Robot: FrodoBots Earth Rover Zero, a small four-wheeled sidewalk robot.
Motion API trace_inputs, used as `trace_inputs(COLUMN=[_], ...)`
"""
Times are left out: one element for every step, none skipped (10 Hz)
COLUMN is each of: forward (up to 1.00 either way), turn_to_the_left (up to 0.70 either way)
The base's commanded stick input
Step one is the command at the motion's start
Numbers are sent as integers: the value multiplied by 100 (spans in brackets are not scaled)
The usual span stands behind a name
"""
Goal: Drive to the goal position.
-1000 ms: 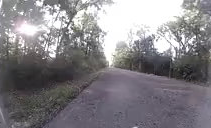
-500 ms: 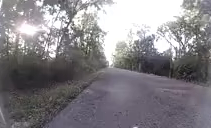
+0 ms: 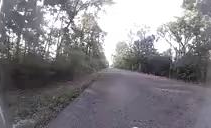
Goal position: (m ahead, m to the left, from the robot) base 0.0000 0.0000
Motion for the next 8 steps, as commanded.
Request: trace_inputs(forward=[1,2,2,3,4,4,4,4], turn_to_the_left=[0,0,0,0,0,0,0,0])
